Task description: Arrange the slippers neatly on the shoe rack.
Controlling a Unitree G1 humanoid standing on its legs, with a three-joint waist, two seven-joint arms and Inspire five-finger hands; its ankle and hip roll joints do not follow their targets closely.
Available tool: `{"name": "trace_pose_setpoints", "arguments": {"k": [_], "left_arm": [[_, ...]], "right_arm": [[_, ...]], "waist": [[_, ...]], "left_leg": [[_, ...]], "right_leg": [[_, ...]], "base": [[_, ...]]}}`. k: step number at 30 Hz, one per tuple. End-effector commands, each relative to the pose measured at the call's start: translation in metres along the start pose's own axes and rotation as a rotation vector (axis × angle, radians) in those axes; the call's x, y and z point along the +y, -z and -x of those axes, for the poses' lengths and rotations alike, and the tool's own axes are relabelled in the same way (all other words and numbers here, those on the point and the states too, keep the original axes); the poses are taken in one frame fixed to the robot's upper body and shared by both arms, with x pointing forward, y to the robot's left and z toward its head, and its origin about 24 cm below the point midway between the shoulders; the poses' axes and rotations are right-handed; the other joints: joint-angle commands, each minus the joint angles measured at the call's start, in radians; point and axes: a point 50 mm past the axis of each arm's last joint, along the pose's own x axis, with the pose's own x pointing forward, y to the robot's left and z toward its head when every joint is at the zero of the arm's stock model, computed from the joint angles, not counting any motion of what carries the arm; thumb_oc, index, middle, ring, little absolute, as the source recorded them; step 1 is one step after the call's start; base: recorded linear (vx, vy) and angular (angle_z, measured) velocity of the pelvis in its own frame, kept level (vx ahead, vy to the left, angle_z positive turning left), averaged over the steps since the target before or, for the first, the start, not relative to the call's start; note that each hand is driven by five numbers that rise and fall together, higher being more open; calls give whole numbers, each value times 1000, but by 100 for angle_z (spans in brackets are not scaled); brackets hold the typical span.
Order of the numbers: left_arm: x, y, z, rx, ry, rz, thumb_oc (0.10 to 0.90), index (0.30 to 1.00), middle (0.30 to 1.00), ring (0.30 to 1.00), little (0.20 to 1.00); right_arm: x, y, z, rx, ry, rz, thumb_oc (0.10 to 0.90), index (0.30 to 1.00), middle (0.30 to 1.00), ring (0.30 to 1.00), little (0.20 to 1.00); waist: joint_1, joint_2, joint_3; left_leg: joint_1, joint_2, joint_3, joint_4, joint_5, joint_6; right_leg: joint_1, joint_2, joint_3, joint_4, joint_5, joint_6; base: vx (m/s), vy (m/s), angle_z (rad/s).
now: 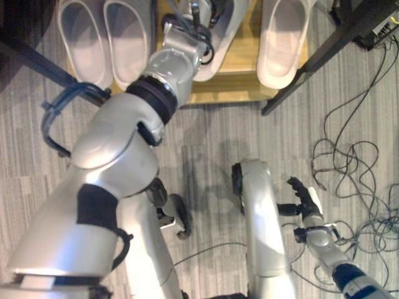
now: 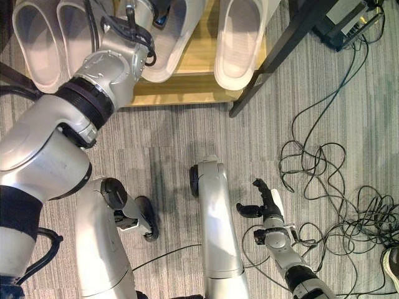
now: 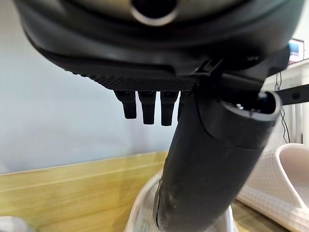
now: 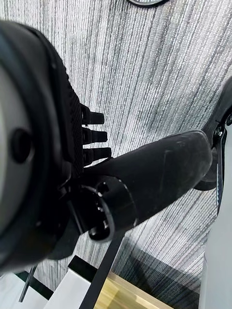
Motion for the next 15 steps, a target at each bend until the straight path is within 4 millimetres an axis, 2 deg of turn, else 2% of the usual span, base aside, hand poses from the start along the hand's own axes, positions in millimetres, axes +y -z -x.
{"name": "trace_pose_setpoints", "arguments": {"k": [1,4,6,8,11,15], "left_arm": [[70,6,-28,7,-196,-51,800,900,900,900,900],[71,2,-29,-21,-208,-118,800,900,900,900,900],[76,3,-29,-49,-234,-204,800,900,900,900,900],[64,6,-26,-55,-187,-220,800,900,900,900,900],[57,11,-24,-49,-161,-222,800,900,900,900,900],[55,15,-23,-44,-155,-219,800,900,900,900,900]], "right_arm": [[9,1,4,2,-11,-65,800,900,900,900,900],[13,8,6,33,-33,-50,800,900,900,900,900],[11,3,4,5,-32,-41,800,900,900,900,900],[8,0,2,-3,-18,-46,800,900,900,900,900],[9,0,3,-3,-26,-49,800,900,900,900,900],[9,1,3,-3,-28,-48,800,900,900,900,900]], "waist": [[23,-76,-37],[27,-71,-37],[25,-70,-37],[27,-72,-37],[27,-75,-37],[27,-79,-37]], "left_leg": [[33,-82,-127,-35,-65,2],[33,-82,-135,-27,-67,-1],[33,-80,-142,-24,-66,-6],[33,-81,-150,-9,-68,-8],[33,-81,-154,5,-67,-11],[33,-83,-156,10,-64,-14]], "right_leg": [[119,-93,15,67,-136,-93],[119,-93,14,75,-140,-96],[119,-93,15,78,-141,-95],[119,-93,12,98,-147,-97],[119,-96,6,113,-153,-100],[119,-102,0,121,-159,-106]], "base": [[-31,-23,3],[-10,-7,1],[0,0,0],[0,0,0],[-8,-20,2],[-5,-9,0]]}}
